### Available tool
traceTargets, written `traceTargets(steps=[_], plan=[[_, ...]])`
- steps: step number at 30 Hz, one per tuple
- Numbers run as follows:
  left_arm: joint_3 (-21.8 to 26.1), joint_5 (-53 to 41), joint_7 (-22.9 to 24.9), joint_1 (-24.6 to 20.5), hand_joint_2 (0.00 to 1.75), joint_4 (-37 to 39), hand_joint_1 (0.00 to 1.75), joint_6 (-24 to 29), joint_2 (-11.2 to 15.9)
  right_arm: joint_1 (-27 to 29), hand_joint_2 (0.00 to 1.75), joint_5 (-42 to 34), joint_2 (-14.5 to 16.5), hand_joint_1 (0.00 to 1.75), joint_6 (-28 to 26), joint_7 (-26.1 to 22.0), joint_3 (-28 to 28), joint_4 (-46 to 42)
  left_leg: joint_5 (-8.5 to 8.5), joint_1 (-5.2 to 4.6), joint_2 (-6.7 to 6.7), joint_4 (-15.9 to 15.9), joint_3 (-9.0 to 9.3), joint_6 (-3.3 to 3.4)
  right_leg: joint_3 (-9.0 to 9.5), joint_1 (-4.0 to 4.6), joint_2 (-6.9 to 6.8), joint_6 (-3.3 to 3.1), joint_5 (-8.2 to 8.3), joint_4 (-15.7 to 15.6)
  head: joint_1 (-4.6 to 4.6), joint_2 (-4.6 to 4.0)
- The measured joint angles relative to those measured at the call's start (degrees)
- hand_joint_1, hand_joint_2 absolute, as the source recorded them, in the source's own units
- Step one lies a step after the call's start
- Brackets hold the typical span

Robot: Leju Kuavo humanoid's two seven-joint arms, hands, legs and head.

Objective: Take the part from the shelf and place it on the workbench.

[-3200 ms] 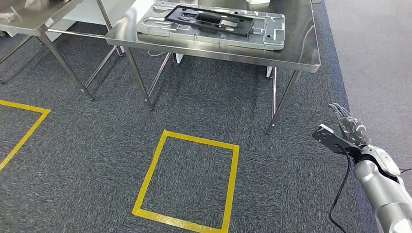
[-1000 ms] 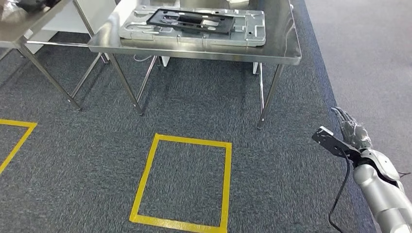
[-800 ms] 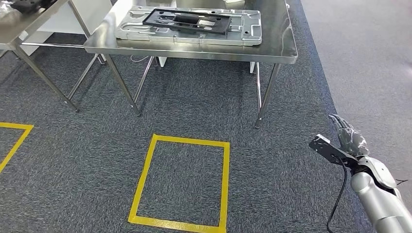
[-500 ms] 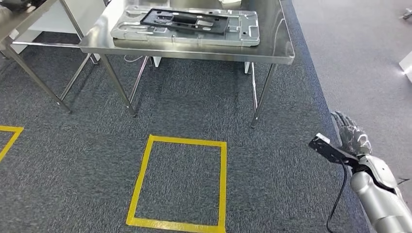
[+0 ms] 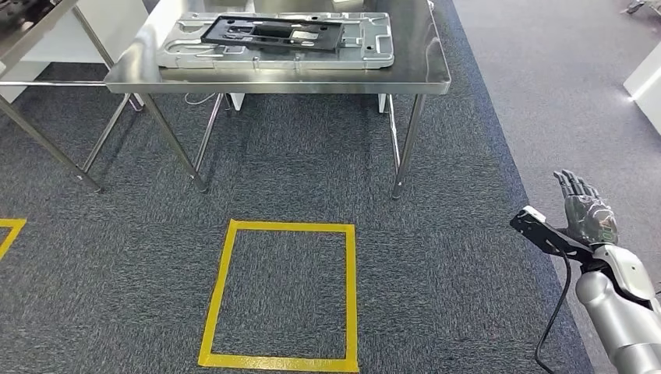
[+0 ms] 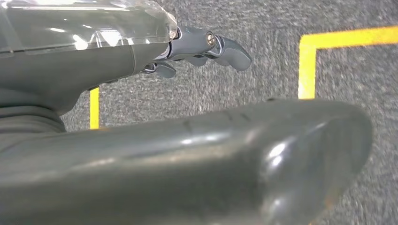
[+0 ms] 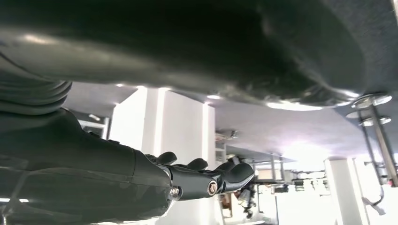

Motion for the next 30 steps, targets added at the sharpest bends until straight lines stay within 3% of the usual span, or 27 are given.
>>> traceTargets(steps=[3, 4, 5, 6, 8, 10, 13, 15, 18, 19, 20, 21, 23, 25, 27, 30], plan=[[-0.27, -0.12, 0.0, 0.07, 0.0, 0.0, 0.0, -0.13, -0.04, 1.94, 0.0, 1.54, -0.2, 0.0, -0.06, 1.08, -0.84, -2.22, -5.14, 0.41, -0.61, 10.64, -4.62, -0.76, -0.03, 0.04, 0.51, -0.41, 0.0, -0.01, -0.01, 0.0], [-0.35, -0.11, 0.01, 0.11, 0.0, 0.0, 0.0, -0.14, -0.04, 2.8, 0.0, 1.99, -0.27, 0.0, -0.04, 1.31, -1.18, -3.0, -5.56, 0.46, -0.63, 12.78, -5.61, -0.81, -0.02, 0.08, 0.72, -0.43, -0.02, 0.0, -0.01, 0.0], [-0.42, -0.1, 0.01, 0.16, 0.0, 0.0, 0.0, -0.14, -0.04, 3.64, 0.0, 2.41, -0.35, 0.0, -0.04, 1.47, -1.52, -3.78, -4.87, 0.48, -0.65, 12.77, -5.64, -0.73, 0.0, 0.11, 0.96, -0.43, -0.02, 0.01, -0.01, 0.0], [-0.46, -0.05, 0.02, 0.2, 0.0, 0.0, 0.0, -0.14, -0.04, 4.38, 0.0, 2.81, -0.43, 0.0, -0.08, 1.59, -1.84, -4.54, -3.19, 0.46, -0.75, 10.48, -4.62, -0.5, 0.04, 0.14, 1.25, -0.42, -0.02, 0.01, -0.01, 0.0], [-0.52, 0.05, 0.08, 0.2, 0.0, 0.01, 0.0, -0.13, 0.08, 5.54, 0.0, 3.74, -0.6, 0.0, -0.36, 1.77, -2.32, -6.07, 0.7, 0.32, -1.76, 2.47, -0.89, 0.44, 0.11, 0.17, 1.81, -0.34, -0.02, -0.01, -0.01, 0.0], [-0.53, 0.14, 0.2, 0.17, 0.0, 0.01, 0.0, -0.08, 0.22, 6.32, 0.0, 4.62, -0.73, 0.0, -0.74, 1.9, -2.52, -7.14, 2.21, 0.06, -2.84, -2.7, 1.47, 1.23, -0.08, 0.03, 2.36, 0.1, 0.13, -0.06, -0.01, 0.0], [-0.53, 0.24, 0.39, 0.1, 0.0, 0.0, 0.0, 0.07, 0.26, 7.5, 0.0, 5.83, -1.15, 0.0, -1.32, 1.96, -2.68, -8.3, 2.52, -0.13, -2.55, -4.26, 2.03, 1.72, -0.19, -0.36, 2.92, 1.3, 0.48, -0.49, 0.0, 0.0], [-0.53, 0.24, 0.42, 0.1, 0.0, 0.0, 0.0, 0.14, 0.22, 7.71, 0.0, 6.53, -1.73, 0.0, -2.06, 1.98, -2.96, -8.85, 3.34, 0.13, -1.98, -5.71, 2.64, 2.27, -0.91, -0.3, 2.27, 1.75, -0.81, 1.12, 0.0, 0.0], [-0.53, 0.22, 0.42, 0.24, 0.0, 0.0, 0.0, 0.21, 0.19, 8.33, 0.0, 7.15, -2.63, 0.0, -2.82, 2.38, -3.2, -9.45, 3.69, 0.23, -1.25, -6.31, 2.84, 2.69, -5.51, -0.32, 1.05, 2.15, -5.83, 10.9, 0.01, 0.0], [-0.53, 0.2, 0.42, 0.32, 0.0, 0.0, 0.0, 0.23, 0.19, 8.9, 0.0, 7.35, -2.92, 0.0, -2.94, 2.64, -3.27, -9.73, 3.63, 0.23, -1.04, -6.22, 2.81, 2.69, -6.74, -0.42, 0.93, 2.37, -6.61, 13.54, 0.02, 0.0], [-0.53, 0.13, 0.42, 0.38, 0.0, 0.0, 0.0, 0.2, 0.19, 9.56, 0.0, 7.55, -3.23, 0.0, -3.1, 2.92, -3.4, -10.12, 3.52, 0.25, -0.85, -6.06, 2.78, 2.63, -7.03, -0.53, 0.8, 2.58, -6.31, 14.21, 0.01, 0.0], [-0.54, -0.01, 0.39, 0.42, 0.0, 0.0, 0.0, 0.06, 0.19, 10.26, 0.0, 7.81, -3.66, 0.0, -3.38, 3.32, -3.62, -10.73, 3.35, 0.28, -0.69, -5.78, 2.75, 2.52, -6.15, -0.64, 0.6, 2.76, -5.01, 12.63, 0.01, 0.0], [-0.62, -0.35, 0.35, 0.44, 0.0, 0.0, 0.0, -0.41, 0.2, 11.85, 0.0, 8.48, -4.94, 0.0, -4.2, 4.31, -4.52, -12.66, 2.7, 0.33, -0.46, -4.84, 2.64, 2.07, -2.24, -0.81, -0.36, 2.92, -1.78, 5.5, 0.01, 0.0], [-0.75, -0.63, 0.31, 0.43, 0.0, 0.0, 0.0, -0.86, 0.36, 13.66, 0.0, 9.53, -6.28, 0.0, -4.94, 5.4, -5.94, -15.05, 1.93, 0.13, -0.34, -3.71, 2.42, 1.42, 0.29, -0.61, -0.93, 2.4, -0.5, 0.72, 0.0, 0.0], [-0.85, -0.84, 0.25, 0.44, 0.0, 0.0, 0.0, -1.12, 0.54, 15.36, 0.0, 10.7, -7.21, 0.0, -5.32, 6.2, -7.2, -16.98, 1.54, -0.07, -0.2, -3.26, 2.31, 0.95, 0.39, -0.34, -0.65, 1.7, -0.64, 0.33, -0.01, 0.0], [-0.89, -0.92, 0.21, 0.45, 0.0, 0.0, 0.0, -1.21, 0.58, 16.17, 0.0, 11.3, -7.6, 0.0, -5.46, 6.52, -7.72, -17.81, 1.5, -0.09, -0.11, -3.35, 2.33, 0.82, 0.34, -0.32, -0.52, 1.49, -0.7, 0.46, 0.01, 0.0]])
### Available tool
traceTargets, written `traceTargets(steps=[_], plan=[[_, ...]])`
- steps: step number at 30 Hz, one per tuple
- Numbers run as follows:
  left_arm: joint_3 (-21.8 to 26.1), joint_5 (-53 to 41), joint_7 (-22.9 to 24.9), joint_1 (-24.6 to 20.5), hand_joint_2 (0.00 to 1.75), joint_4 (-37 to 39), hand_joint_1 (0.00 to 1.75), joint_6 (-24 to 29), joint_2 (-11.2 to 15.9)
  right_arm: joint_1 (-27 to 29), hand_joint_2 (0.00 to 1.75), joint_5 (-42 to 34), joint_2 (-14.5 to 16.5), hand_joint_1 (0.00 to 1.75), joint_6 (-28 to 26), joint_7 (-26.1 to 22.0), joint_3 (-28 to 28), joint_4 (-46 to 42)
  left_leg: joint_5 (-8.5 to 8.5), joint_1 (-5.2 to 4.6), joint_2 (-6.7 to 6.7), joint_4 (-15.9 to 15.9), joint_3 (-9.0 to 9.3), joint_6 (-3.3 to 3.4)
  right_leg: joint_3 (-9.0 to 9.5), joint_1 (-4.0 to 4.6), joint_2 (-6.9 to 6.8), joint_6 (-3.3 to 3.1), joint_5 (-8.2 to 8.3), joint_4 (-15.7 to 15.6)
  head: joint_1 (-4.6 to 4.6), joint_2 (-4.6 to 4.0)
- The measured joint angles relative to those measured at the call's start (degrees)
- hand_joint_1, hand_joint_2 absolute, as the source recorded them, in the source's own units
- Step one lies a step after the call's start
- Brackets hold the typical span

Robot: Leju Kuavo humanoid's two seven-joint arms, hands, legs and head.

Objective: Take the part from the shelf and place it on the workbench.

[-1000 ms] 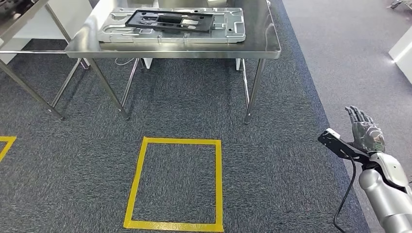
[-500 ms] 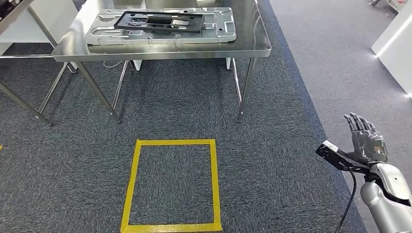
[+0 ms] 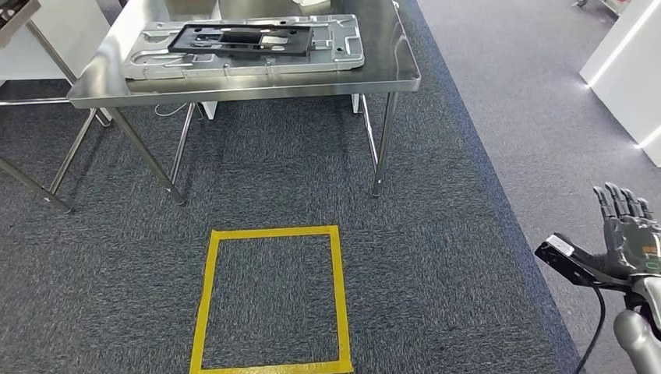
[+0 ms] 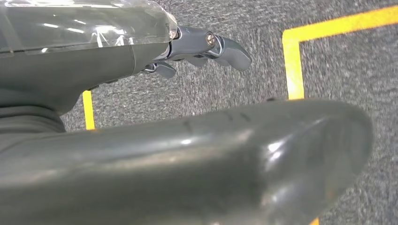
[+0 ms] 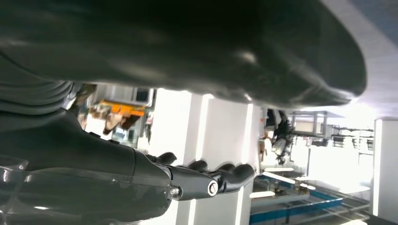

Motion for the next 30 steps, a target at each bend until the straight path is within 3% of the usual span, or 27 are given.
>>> traceTargets(steps=[2, 4, 6, 7, 8, 10, 12, 15, 17, 18, 21, 22, 23, 24, 26, 28, 30], plan=[[-0.06, -0.07, -0.03, -0.01, 0.0, 0.0, 0.0, -0.1, 0.04, 0.93, 0.0, 1.06, -0.21, 0.0, -0.28, 0.3, -0.71, -0.94, -0.16, 0.06, 0.07, 0.12, -0.03, -0.29, -0.03, -0.08, 0.13, -0.31, 0.07, -0.07, -0.01, 0.0], [-0.47, -0.46, -0.09, -0.06, 0.0, 0.0, 0.0, -0.41, 0.1, 3.81, 0.0, 4.07, -0.59, 0.0, -1.52, 1.03, -3.03, -3.6, -3.85, 0.33, -0.2, 6.2, -2.51, -1.09, -0.06, -0.16, 0.51, -1.01, 0.17, -0.2, -0.03, 0.0], [-1.05, -1.04, -0.17, -0.02, 0.0, 0.0, 0.0, -0.93, 0.13, 6.78, 0.0, 6.36, -0.78, 0.0, -2.58, 1.58, -5.29, -5.93, -8.11, 0.53, -0.55, 15.06, -6.3, -1.59, -0.07, -0.09, 0.98, -1.43, 0.17, -0.24, -0.02, 0.0], [-1.28, -1.31, -0.23, 0.04, 0.0, 0.0, 0.0, -1.23, 0.13, 7.68, 0.0, 6.55, -0.8, 0.0, -2.65, 1.64, -5.85, -6.43, -8.2, 0.53, -0.56, 16.65, -7.04, -1.53, -0.06, -0.03, 1.2, -1.45, 0.16, -0.23, -0.01, 0.0], [-1.5, -1.58, -0.29, 0.09, 0.0, 0.0, 0.0, -1.51, 0.14, 8.42, 0.0, 6.64, -0.83, 0.0, -2.66, 1.7, -6.32, -6.85, -7.14, 0.52, -0.6, 15.89, -6.73, -1.36, -0.02, 0.03, 1.48, -1.46, 0.16, -0.23, -0.01, 0.0], [-1.93, -1.95, -0.37, 0.12, 0.0, 0.0, 0.0, -1.85, 0.31, 9.36, 0.0, 6.6, -0.97, 0.0, -2.58, 1.77, -7.25, -7.61, -3.08, 0.41, -1.23, 8.65, -3.51, -0.54, 0.09, 0.13, 2.09, -1.44, 0.16, -0.24, -0.01, 0.0], [-2.29, -2.02, -0.29, 0.09, 0.0, 0.0, 0.0, -1.89, 0.74, 9.76, 0.0, 6.28, -1.13, 0.0, -2.31, 1.82, -8.13, -8.02, -0.66, 0.22, -2.36, 1.87, -0.45, 0.34, 0.02, 0.2, 2.65, -1.16, 0.29, -0.3, -0.01, 0.0], [-2.65, -2.01, 0.43, 0.01, 0.0, 0.0, 0.0, -1.65, 1.26, 10.51, 0.0, 5.88, -1.34, 0.0, -1.4, 1.84, -9.05, -8.32, -0.23, -0.04, -2.45, -0.29, 0.46, 0.84, -0.16, -0.1, 3.35, -0.12, 0.77, -0.73, -0.01, 0.0], [-2.78, -2.03, 1.25, -0.09, 0.0, 0.0, 0.0, -1.4, 1.43, 10.93, 0.0, 6.11, -1.44, 0.0, -0.73, 1.88, -9.67, -8.56, 0.58, 0.11, -1.95, -1.56, 0.97, 1.29, -0.41, -0.16, 2.78, 0.41, 0.3, -0.24, 0.01, 0.0], [-2.81, -2.04, 1.67, -0.14, 0.0, 0.0, 0.0, -1.26, 1.45, 10.99, 0.0, 6.47, -1.47, 0.0, -0.45, 2.01, -9.95, -8.63, 1.0, 0.23, -1.66, -2.22, 1.17, 1.54, -1.14, -0.11, 2.26, 0.53, -0.83, 1.33, 0.01, 0.0], [-2.86, -1.86, 2.45, -0.02, 0.0, 0.0, 0.0, -0.93, 1.45, 11.44, 0.0, 8.48, -1.03, 0.0, -0.01, 2.73, -10.29, -8.63, 1.28, 0.17, -0.94, -2.57, 1.12, 1.87, -5.69, -0.15, 1.4, 0.84, -5.81, 11.09, 0.02, 0.0], [-2.86, -1.78, 2.51, 0.08, 0.0, 0.0, 0.0, -0.89, 1.43, 11.69, 0.0, 9.32, -0.65, 0.0, 0.02, 2.94, -10.28, -8.58, 1.24, 0.14, -0.71, -2.47, 1.06, 1.87, -6.57, -0.2, 1.35, 0.99, -6.27, 13.12, 0.02, 0.0], [-2.86, -1.75, 2.5, 0.17, 0.0, 0.0, 0.0, -0.84, 1.37, 11.82, 0.0, 10.28, -0.19, 0.0, 0.0, 3.14, -10.28, -8.5, 1.17, 0.12, -0.5, -2.3, 1.0, 1.82, -6.44, -0.26, 1.24, 1.12, -5.64, 13.1, 0.02, 0.0], [-2.87, -1.78, 2.4, 0.21, 0.0, 0.0, 0.0, -0.77, 1.25, 11.76, 0.0, 11.3, 0.31, 0.0, -0.09, 3.29, -10.27, -8.36, 1.03, 0.14, -0.28, -2.04, 0.94, 1.68, -5.12, -0.32, 1.01, 1.22, -4.06, 10.77, 0.02, 0.0], [-2.99, -2.07, 1.91, 0.2, 0.0, 0.0, 0.0, -0.63, 0.96, 11.2, 0.0, 13.54, 1.65, 0.0, -0.55, 3.62, -10.24, -7.92, 0.49, 0.04, 0.14, -1.19, 0.76, 1.13, -1.22, -0.3, 0.05, 1.16, -1.09, 3.57, 0.01, 0.0], [-3.31, -2.6, 1.11, 0.14, 0.0, 0.0, 0.0, -0.68, 0.75, 10.71, 0.0, 15.22, 3.31, 0.0, -1.23, 3.91, -10.09, -7.38, -0.02, -0.2, 0.47, -0.44, 0.58, 0.48, 0.68, -0.09, -0.37, 0.5, -0.26, -0.15, 0.0, 0.0], [-3.86, -3.37, 0.1, 0.11, 0.0, 0.0, 0.0, -1.05, 0.55, 10.51, 0.0, 16.13, 4.96, 0.0, -2.03, 4.01, -9.89, -6.8, -0.17, -0.28, 0.71, -0.26, 0.55, -0.02, 0.48, 0.0, 0.06, -0.33, -0.28, -0.12, -0.01, 0.0]])
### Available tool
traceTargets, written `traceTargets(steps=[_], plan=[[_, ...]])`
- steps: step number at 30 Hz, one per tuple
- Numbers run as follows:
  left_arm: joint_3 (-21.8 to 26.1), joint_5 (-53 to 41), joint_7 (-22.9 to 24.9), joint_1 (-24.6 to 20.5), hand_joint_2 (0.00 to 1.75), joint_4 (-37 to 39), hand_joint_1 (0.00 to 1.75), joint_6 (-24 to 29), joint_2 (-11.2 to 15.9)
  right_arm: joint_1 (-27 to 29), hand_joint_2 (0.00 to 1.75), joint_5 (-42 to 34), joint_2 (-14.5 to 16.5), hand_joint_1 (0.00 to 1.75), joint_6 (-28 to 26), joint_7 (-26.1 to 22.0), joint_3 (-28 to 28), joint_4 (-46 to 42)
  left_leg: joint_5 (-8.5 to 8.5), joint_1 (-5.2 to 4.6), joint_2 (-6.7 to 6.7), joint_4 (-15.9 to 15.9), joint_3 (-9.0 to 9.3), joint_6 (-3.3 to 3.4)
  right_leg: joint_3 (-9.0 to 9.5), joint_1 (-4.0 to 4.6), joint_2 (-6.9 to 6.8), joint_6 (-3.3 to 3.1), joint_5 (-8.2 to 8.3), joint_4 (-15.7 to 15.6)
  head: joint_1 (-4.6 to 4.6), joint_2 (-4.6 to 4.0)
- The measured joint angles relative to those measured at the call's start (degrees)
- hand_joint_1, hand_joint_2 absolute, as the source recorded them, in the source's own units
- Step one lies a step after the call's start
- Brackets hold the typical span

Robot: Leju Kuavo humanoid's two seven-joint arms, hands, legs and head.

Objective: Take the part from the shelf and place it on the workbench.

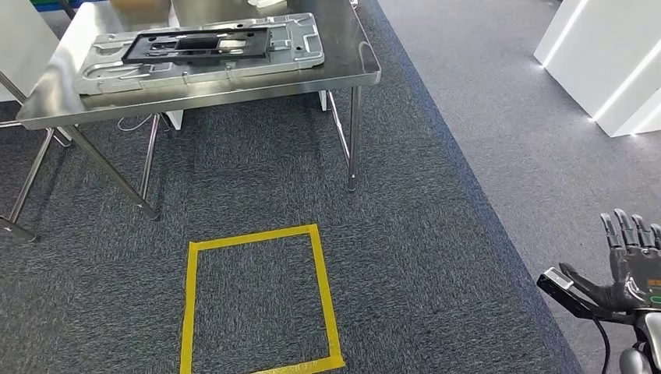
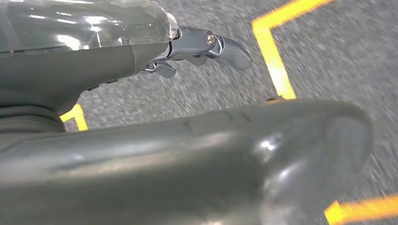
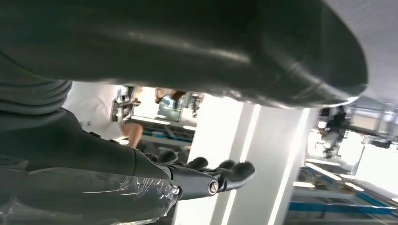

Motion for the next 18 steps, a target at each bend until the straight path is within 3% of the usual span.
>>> traceTargets(steps=[2, 3, 6, 7, 8, 9, 12, 14, 16, 18], plan=[[-0.53, -0.63, -0.91, 0.01, 0.0, 0.0, 0.0, -0.37, -0.16, -0.28, 0.0, 0.56, 1.62, 0.0, -1.01, -0.14, 0.09, 0.55, -0.85, 0.21, -0.3, 0.9, -0.36, -0.65, -0.12, -0.1, 0.27, -0.7, 0.18, -0.1, -0.01, 0.0], [-0.71, -0.79, -1.13, 0.03, 0.0, 0.0, 0.0, -0.45, -0.2, -0.45, 0.0, 0.77, 2.44, 0.0, -1.6, -0.27, 0.1, 0.82, -2.1, 0.33, -0.62, 2.65, -1.11, -0.99, -0.17, -0.13, 0.38, -1.05, 0.29, -0.18, -0.01, 0.0], [-1.49, -1.73, -0.41, 0.24, 0.0, 0.01, 0.0, -0.48, -0.18, -0.58, 0.0, 1.17, 5.02, 0.0, -4.14, -0.84, 0.26, 1.97, -7.43, 0.51, -1.3, 13.19, -5.86, -1.55, -0.41, -0.01, 0.81, -1.54, 0.4, -0.2, 0.0, 0.0], [-1.83, -2.06, 0.22, 0.41, 0.0, 0.01, 0.0, -0.4, -0.12, -0.42, 0.0, 1.09, 5.81, 0.0, -5.04, -1.01, 0.33, 2.43, -8.15, 0.51, -1.31, 15.88, -7.12, -1.54, -0.45, 0.06, 1.03, -1.56, 0.41, -0.19, 0.0, 0.0], [-2.13, -2.24, 0.89, 0.63, 0.0, 0.02, 0.0, -0.25, -0.05, -0.2, 0.0, 0.88, 6.5, 0.0, -5.8, -1.17, 0.39, 2.83, -7.77, 0.51, -1.32, 16.59, -7.48, -1.4, -0.45, 0.14, 1.29, -1.57, 0.41, -0.18, 0.0, 0.0], [-2.36, -2.26, 1.51, 0.86, 0.0, 0.05, 0.0, -0.08, 0.03, 0.09, 0.0, 0.52, 7.01, 0.0, -6.35, -1.32, 0.42, 3.09, -6.27, 0.49, -1.39, 14.84, -6.71, -1.14, -0.39, 0.23, 1.56, -1.57, 0.41, -0.18, 0.0, 0.0], [-2.81, -2.18, 2.72, 1.34, 0.0, 0.21, 0.0, 0.15, 0.48, 1.07, 0.0, -1.37, 7.86, 0.0, -7.55, -2.05, 0.43, 3.43, -0.87, 0.19, -2.78, 3.21, -1.38, 0.36, -0.31, 0.44, 2.25, -1.45, 0.46, -0.21, 0.0, 0.0], [-3.05, -2.3, 3.04, 1.61, 0.0, 0.34, 0.0, 0.14, 0.78, 2.02, 0.0, -3.19, 8.12, 0.0, -8.08, -2.91, 0.42, 3.51, -0.26, -0.1, -3.42, 0.14, 0.0, 0.92, -0.51, 0.29, 2.57, -1.0, 0.62, -0.3, -0.01, 0.0], [-3.22, -2.53, 3.12, 1.93, 0.0, 0.39, 0.0, 0.15, 0.97, 3.54, 0.0, -5.26, 8.13, 0.0, -8.38, -4.04, 0.29, 3.54, 0.12, -0.07, -3.05, -0.55, 0.25, 1.12, -0.47, 0.18, 2.8, -0.28, 0.77, -0.55, -0.01, 0.0], [-3.31, -2.77, 2.87, 2.2, 0.0, 0.39, 0.0, 0.16, 1.08, 5.32, 0.0, -7.02, 7.96, 0.0, -8.79, -5.05, -0.18, 3.43, 0.9, 0.24, -2.61, -1.88, 0.76, 1.55, -0.89, 0.27, 2.31, 0.28, -0.3, 0.62, 0.01, 0.0]])
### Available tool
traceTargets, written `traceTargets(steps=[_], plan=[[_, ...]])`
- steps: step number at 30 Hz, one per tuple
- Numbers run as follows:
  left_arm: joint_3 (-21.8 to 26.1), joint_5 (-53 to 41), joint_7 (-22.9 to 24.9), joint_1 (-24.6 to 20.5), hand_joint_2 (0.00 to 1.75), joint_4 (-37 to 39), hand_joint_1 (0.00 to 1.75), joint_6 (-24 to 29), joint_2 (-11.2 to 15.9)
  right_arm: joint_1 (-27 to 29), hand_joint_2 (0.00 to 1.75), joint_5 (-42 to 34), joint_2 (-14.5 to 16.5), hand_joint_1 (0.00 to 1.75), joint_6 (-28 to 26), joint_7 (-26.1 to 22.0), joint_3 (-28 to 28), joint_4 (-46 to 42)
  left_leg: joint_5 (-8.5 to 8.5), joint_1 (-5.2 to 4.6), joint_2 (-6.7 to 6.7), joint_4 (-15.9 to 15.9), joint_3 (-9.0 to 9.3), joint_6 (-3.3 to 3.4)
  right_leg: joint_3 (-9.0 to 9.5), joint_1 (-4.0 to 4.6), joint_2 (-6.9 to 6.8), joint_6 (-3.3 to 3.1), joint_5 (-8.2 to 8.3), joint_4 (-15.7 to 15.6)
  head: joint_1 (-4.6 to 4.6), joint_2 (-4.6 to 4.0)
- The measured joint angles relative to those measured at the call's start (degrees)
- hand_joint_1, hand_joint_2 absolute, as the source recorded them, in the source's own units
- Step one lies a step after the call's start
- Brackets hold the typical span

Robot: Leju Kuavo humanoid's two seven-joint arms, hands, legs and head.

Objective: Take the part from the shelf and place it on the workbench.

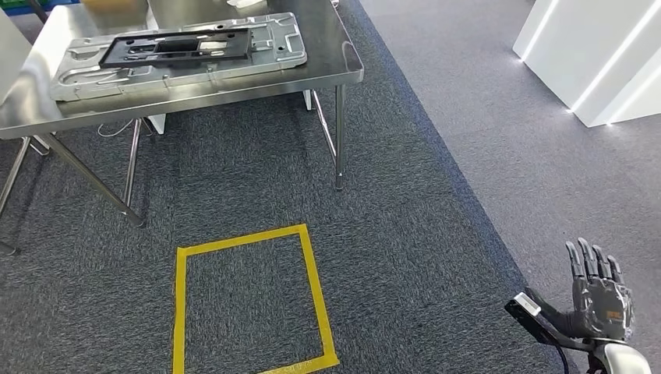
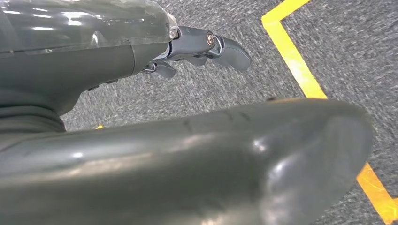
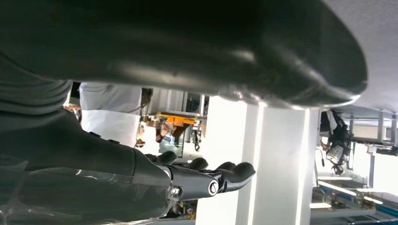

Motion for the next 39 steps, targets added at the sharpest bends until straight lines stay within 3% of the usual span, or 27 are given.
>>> traceTargets(steps=[3, 4, 5, 6, 8, 10, 13, 15, 16, 18, 19, 20, 21, 22, 24, 25, 28, 30, 32, 34, 35, 36, 37, 39], plan=[[-0.17, -0.38, -0.51, 0.42, 0.0, 0.0, 0.0, -0.13, 0.15, 2.49, 0.0, -1.33, -0.07, 0.0, -0.44, -1.4, -0.93, -0.75, 0.42, 0.08, 0.74, -0.7, 0.21, 0.46, -4.16, 0.03, -0.86, 0.48, -5.1, 8.93, -0.01, 0.0], [-0.25, -0.48, -0.59, 0.55, 0.0, 0.0, 0.0, -0.21, 0.25, 3.24, 0.0, -1.4, 0.07, 0.0, -0.47, -1.86, -1.07, -1.02, 0.38, 0.06, 1.01, -0.65, 0.17, 0.43, -5.57, 0.0, -0.93, 0.65, -6.21, 11.96, -0.01, 0.0], [-0.33, -0.53, -0.63, 0.68, 0.0, 0.0, 0.0, -0.32, 0.37, 3.86, 0.0, -1.3, 0.26, 0.0, -0.48, -2.19, -1.13, -1.21, 0.3, 0.06, 1.28, -0.56, 0.16, 0.37, -6.19, -0.06, -1.02, 0.81, -6.31, 13.38, -0.01, 0.0], [-0.4, -0.55, -0.64, 0.77, 0.0, 0.0, 0.0, -0.43, 0.5, 4.26, 0.0, -1.06, 0.47, 0.0, -0.48, -2.38, -1.14, -1.31, 0.19, 0.08, 1.57, -0.41, 0.15, 0.26, -5.68, -0.16, -1.18, 0.95, -5.33, 12.59, -0.01, 0.0], [-0.5, -0.5, -0.64, 0.91, 0.0, 0.02, 0.0, -0.6, 0.84, 4.51, 0.0, -0.11, 0.91, 0.0, -0.48, -2.54, -1.11, -1.41, -0.26, 0.09, 2.09, 0.24, 0.11, -0.17, -1.95, -0.37, -2.03, 1.04, -1.96, 5.82, -0.01, 0.0], [-0.53, 0.02, -0.47, 1.06, 0.0, 0.18, 0.0, -0.41, 1.3, 4.33, 0.0, 1.73, 1.77, 0.0, -0.51, -2.62, -1.06, -1.47, -0.97, -0.14, 2.55, 1.14, -0.13, -0.89, 1.16, -0.23, -2.72, 0.42, -0.19, 0.13, -0.01, 0.0], [-0.22, 1.02, 0.24, 1.4, 0.0, 0.71, 0.0, 0.1, 1.86, 3.95, 0.0, 4.34, 4.11, 0.0, -0.62, -3.3, -1.05, -1.22, -1.45, -0.19, 3.07, 1.52, -0.12, -1.83, 1.6, 0.08, -2.22, -0.9, -0.11, -0.92, -0.01, 0.0], [0.01, 1.1, 0.87, 1.59, 0.0, 1.13, 0.0, 0.21, 2.11, 3.49, 0.0, 5.73, 5.81, 0.0, -0.65, -4.15, -1.39, -1.01, -2.67, 0.09, 2.55, 2.93, -0.54, -2.57, 1.52, 0.01, -1.92, -1.61, 0.1, -1.1, -0.01, 0.0], [0.08, 0.98, 1.16, 1.67, 0.0, 1.35, 0.0, 0.24, 2.22, 3.17, 0.0, 6.49, 6.71, 0.0, -0.66, -4.54, -1.74, -0.96, -4.2, 0.22, 2.06, 5.16, -1.47, -2.94, 1.48, -0.06, -1.81, -1.91, 0.2, -1.18, -0.01, 0.0], [0.16, 0.71, 1.44, 1.76, 0.0, 1.74, 0.0, 0.28, 2.33, 2.7, 0.0, 7.84, 8.47, 0.0, -0.68, -4.97, -2.68, -0.93, -8.25, 0.42, 1.38, 12.62, -4.79, -3.45, 1.36, 0.0, -1.59, -2.22, 0.24, -1.18, -0.01, 0.0], [0.19, 0.63, 1.35, 1.77, 0.0, 1.86, 0.0, 0.31, 2.36, 2.63, 0.0, 8.39, 9.21, 0.0, -0.68, -5.03, -3.21, -0.95, -9.6, 0.48, 1.3, 16.18, -6.41, -3.57, 1.34, 0.06, -1.45, -2.27, 0.23, -1.17, -0.01, 0.0], [0.21, 0.59, 1.08, 1.76, 0.0, 1.93, 0.0, 0.34, 2.38, 2.61, 0.0, 8.84, 9.86, 0.0, -0.68, -5.03, -3.78, -1.03, -9.92, 0.51, 1.29, 18.21, -7.36, -3.58, 1.36, 0.12, -1.27, -2.28, 0.22, -1.16, -0.01, 0.0], [0.23, 0.58, 0.67, 1.73, 0.0, 1.95, 0.0, 0.39, 2.4, 2.55, 0.0, 9.16, 10.39, 0.0, -0.68, -4.97, -4.36, -1.16, -8.98, 0.52, 1.26, 17.85, -7.21, -3.48, 1.42, 0.16, -1.05, -2.28, 0.21, -1.15, -0.01, 0.0], [0.26, 0.63, 0.08, 1.67, 0.0, 1.95, 0.0, 0.46, 2.45, 2.39, 0.0, 9.38, 10.83, 0.0, -0.68, -4.83, -4.85, -1.36, -7.05, 0.52, 1.16, 15.21, -6.01, -3.27, 1.52, 0.19, -0.77, -2.28, 0.21, -1.15, -0.01, 0.0], [0.42, 0.97, -1.66, 1.44, 0.0, 1.95, 0.0, 0.7, 2.75, 1.64, 0.0, 9.53, 11.3, 0.0, -0.7, -4.42, -5.53, -1.81, -2.87, 0.44, 0.24, 6.77, -2.15, -2.53, 1.6, 0.26, -0.17, -2.19, 0.25, -1.16, -0.01, 0.0], [0.57, 1.34, -2.84, 1.24, 0.0, 1.95, 0.0, 0.89, 2.96, 1.03, 0.0, 9.45, 11.39, 0.0, -0.72, -4.16, -5.74, -1.96, -1.73, 0.35, -0.2, 3.67, -0.8, -2.21, 1.52, 0.27, 0.16, -2.03, 0.34, -1.16, -0.01, 0.0], [1.88, 3.7, -6.98, 0.47, 0.0, 1.95, 0.0, 1.68, 3.72, -1.01, 0.0, 8.39, 11.31, 0.0, -0.75, -3.65, -6.11, -1.99, -1.11, 0.04, -0.27, 1.35, -0.04, -1.6, 1.16, 0.15, 1.01, -1.07, 0.9, -1.42, -0.01, 0.0], [3.19, 5.27, -9.3, -0.12, 0.0, 1.95, 0.0, 1.61, 4.09, -2.13, 0.0, 7.68, 10.75, 0.0, -0.77, -3.4, -6.15, -1.86, -0.38, 0.25, 0.28, 0.43, 0.22, -0.91, 0.89, 0.15, 0.63, -0.48, 0.41, -0.85, 0.0, 0.0], [4.31, 6.12, -10.83, -0.55, 0.0, 1.95, 0.0, 0.82, 4.21, -3.16, 0.0, 7.42, 9.96, 0.0, -0.77, -2.84, -6.15, -1.74, 0.24, 0.46, 0.84, -0.36, 0.34, -0.26, -1.16, 0.21, -0.4, -0.21, -2.46, 3.63, 0.0, 0.0], [5.04, 6.32, -11.17, -0.75, 0.0, 1.95, 0.0, 0.09, 4.25, -3.69, 0.0, 7.61, 9.46, 0.0, -0.76, -2.04, -6.13, -1.67, 0.31, 0.35, 1.24, -0.36, 0.13, 0.0, -4.66, 0.18, -0.89, 0.03, -5.98, 11.06, -0.01, 0.0], [5.26, 6.3, -10.84, -0.8, 0.0, 1.93, 0.0, -0.08, 4.24, -3.74, 0.0, 7.88, 9.35, 0.0, -0.76, -1.62, -6.09, -1.63, 0.29, 0.32, 1.45, -0.25, 0.06, 0.0, -5.78, 0.13, -0.96, 0.17, -6.61, 13.54, -0.01, 0.0], [5.41, 6.28, -10.38, -0.84, 0.0, 1.89, 0.0, -0.15, 4.23, -3.76, 0.0, 8.23, 9.29, 0.0, -0.75, -1.23, -6.0, -1.57, 0.24, 0.32, 1.64, -0.11, 0.01, -0.02, -5.92, 0.08, -1.06, 0.28, -6.16, 14.03, -0.01, 0.0], [5.56, 6.26, -9.89, -0.92, 0.0, 1.83, 0.0, -0.24, 4.2, -3.84, 0.0, 8.6, 9.25, 0.0, -0.75, -0.83, -5.87, -1.52, 0.14, 0.35, 1.84, 0.11, -0.01, -0.1, -4.89, 0.04, -1.25, 0.35, -4.67, 12.14, -0.01, 0.0], [5.8, 6.18, -8.98, -1.16, 0.0, 1.62, 0.0, -0.49, 4.15, -4.25, 0.0, 9.27, 9.07, 0.0, -0.75, -0.01, -5.51, -1.43, -0.31, 0.3, 2.2, 0.8, -0.1, -0.52, -0.87, 0.06, -2.2, 0.26, -1.2, 4.53, -0.01, 0.0]])
